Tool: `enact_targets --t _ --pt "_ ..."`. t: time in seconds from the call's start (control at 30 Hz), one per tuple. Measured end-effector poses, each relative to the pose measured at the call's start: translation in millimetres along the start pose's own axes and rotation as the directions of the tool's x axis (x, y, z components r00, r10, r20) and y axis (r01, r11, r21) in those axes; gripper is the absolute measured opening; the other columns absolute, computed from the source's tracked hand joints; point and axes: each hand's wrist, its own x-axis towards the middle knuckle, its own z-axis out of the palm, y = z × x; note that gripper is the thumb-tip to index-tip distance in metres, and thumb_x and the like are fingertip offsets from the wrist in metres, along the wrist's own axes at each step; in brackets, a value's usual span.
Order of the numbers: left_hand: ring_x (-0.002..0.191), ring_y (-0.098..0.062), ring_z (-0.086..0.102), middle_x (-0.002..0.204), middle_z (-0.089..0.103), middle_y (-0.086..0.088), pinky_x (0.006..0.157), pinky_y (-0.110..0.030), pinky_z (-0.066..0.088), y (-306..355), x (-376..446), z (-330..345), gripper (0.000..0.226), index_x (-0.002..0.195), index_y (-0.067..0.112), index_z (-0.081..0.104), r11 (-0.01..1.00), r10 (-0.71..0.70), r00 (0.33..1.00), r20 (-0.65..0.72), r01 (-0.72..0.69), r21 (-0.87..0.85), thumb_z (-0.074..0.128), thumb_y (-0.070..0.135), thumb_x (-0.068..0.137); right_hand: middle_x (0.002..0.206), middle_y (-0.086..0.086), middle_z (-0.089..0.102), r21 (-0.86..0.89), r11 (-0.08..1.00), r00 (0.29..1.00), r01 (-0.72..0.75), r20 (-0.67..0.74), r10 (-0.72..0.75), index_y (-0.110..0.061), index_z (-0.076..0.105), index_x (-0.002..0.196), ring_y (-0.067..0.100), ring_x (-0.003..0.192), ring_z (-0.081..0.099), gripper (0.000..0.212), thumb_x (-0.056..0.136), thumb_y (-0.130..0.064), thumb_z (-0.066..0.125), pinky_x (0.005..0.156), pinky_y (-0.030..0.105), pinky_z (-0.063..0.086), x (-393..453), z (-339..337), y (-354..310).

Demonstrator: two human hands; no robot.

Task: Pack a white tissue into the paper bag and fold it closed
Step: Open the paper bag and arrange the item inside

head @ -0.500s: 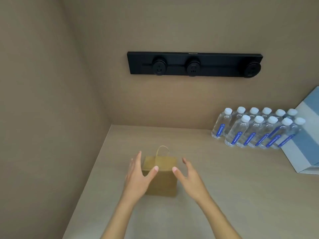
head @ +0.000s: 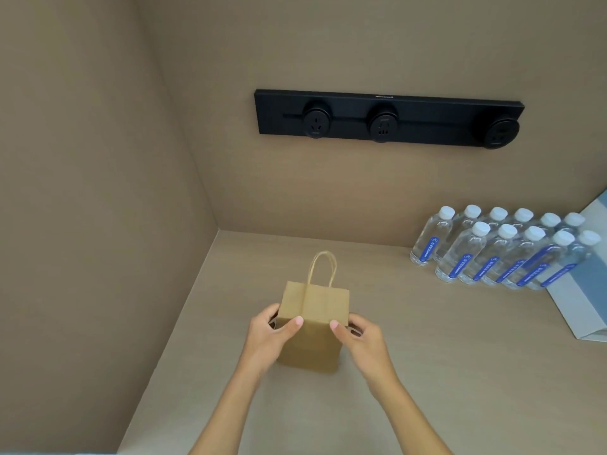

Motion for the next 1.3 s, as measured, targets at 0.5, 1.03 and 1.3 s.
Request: enact_targets --t 0.5,1.03,1.3 --pt "0.095 -0.017 0.061 0.105 0.064 0.001 0.082 -0.027 0.047 10.5 18.3 27.4 0.04 0.11 0.017 0.068 0.953 0.129 0.961 -0.244 -0.053 0.297 0.084 0.017 0.073 0.068 -0.008 0.033 -0.34 0.916 0.977 0.211 0.039 -0.211 -0.018 0.033 0.061 0.007 0.055 0.028 0.044 0.091 -0.003 0.062 0.047 0.011 0.025 0.1 7.3 10.4" --pt "0.095 -0.004 0.072 0.101 0.075 0.008 0.084 -0.036 0.061 55.1 -25.4 31.8 0.022 0.112 0.021 0.065 0.959 -0.193 0.977 0.086 0.207 -0.194 0.061 0.015 0.092 0.113 -0.022 0.046 -0.269 0.929 0.946 0.253 0.271 -0.179 -0.035 0.046 0.133 0.002 0.07 0.053 0.067 0.074 -0.005 0.041 0.065 0.012 0.045 -18.7 16.1 -8.5" --pt "0.059 -0.019 0.059 0.065 0.064 -0.003 0.058 -0.04 0.052 61.0 -1.6 27.6 0.009 0.071 0.017 0.065 0.978 -0.137 0.991 0.007 0.134 0.158 0.058 0.018 0.076 0.066 -0.004 0.067 -0.134 0.991 0.995 -0.016 0.1 0.03 -0.016 0.064 0.083 0.015 0.045 0.058 0.031 0.102 -0.031 0.044 0.036 0.025 0.042 2.3 10.7 -48.5"
